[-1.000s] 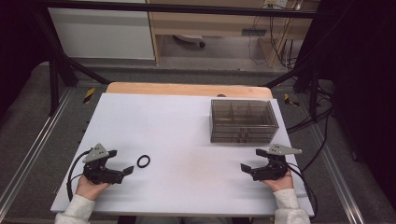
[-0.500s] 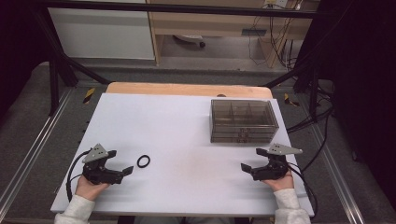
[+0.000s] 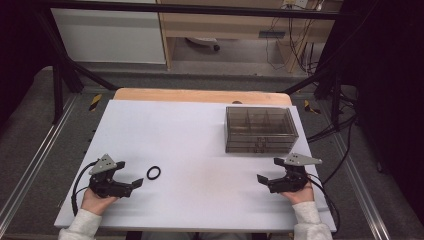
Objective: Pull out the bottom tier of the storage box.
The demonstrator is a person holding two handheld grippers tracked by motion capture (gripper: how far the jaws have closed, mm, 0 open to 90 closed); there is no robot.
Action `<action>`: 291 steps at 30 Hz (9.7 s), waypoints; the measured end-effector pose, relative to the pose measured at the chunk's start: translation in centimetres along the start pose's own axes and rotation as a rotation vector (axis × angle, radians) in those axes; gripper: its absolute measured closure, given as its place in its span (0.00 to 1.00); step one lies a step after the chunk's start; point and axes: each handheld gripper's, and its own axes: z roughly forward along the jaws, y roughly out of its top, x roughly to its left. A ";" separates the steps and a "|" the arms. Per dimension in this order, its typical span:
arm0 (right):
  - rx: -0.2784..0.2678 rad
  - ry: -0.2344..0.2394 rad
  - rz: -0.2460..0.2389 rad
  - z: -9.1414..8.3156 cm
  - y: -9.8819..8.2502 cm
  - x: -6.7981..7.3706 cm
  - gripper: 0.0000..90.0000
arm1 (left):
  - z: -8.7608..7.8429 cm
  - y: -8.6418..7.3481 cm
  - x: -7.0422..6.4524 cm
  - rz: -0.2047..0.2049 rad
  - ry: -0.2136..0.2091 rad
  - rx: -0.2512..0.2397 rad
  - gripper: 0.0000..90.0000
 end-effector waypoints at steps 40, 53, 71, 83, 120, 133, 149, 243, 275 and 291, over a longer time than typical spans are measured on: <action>0.059 -0.065 -0.153 0.8 1.5 0.8 0.01 | 0.3 0.1 -0.2 0.009 0.006 0.012 0.01; 0.089 -0.081 -0.220 1.2 2.3 1.2 0.01 | 0.4 0.1 -0.2 0.014 0.005 0.017 0.01; 0.164 -0.113 -0.345 2.0 2.8 2.2 0.01 | 0.4 0.1 -0.2 0.013 0.007 0.020 0.01; 0.197 -0.138 -0.459 2.3 3.0 2.8 0.02 | 0.4 0.1 -0.2 0.015 0.007 0.022 0.01; 0.304 -0.269 -0.752 4.6 2.2 3.2 0.15 | 0.5 0.1 -0.2 0.020 0.009 0.025 0.01; 0.310 -0.305 -0.837 5.3 1.9 3.2 0.23 | 0.5 0.1 -0.2 0.021 0.011 0.024 0.01; 0.318 -0.352 -0.911 6.2 1.4 3.0 0.34 | 0.5 0.1 -0.2 0.021 0.014 0.024 0.01; 0.286 -0.592 -1.215 9.3 -1.1 2.5 0.75 | 0.7 0.1 -0.3 0.022 0.014 0.026 0.02; 0.257 -0.686 -1.303 9.7 -2.2 2.5 0.83 | 0.8 0.1 -0.4 0.029 0.013 0.029 0.02; 0.238 -0.712 -1.320 9.8 -2.5 2.4 0.87 | 0.8 0.1 -0.5 0.030 0.012 0.030 0.02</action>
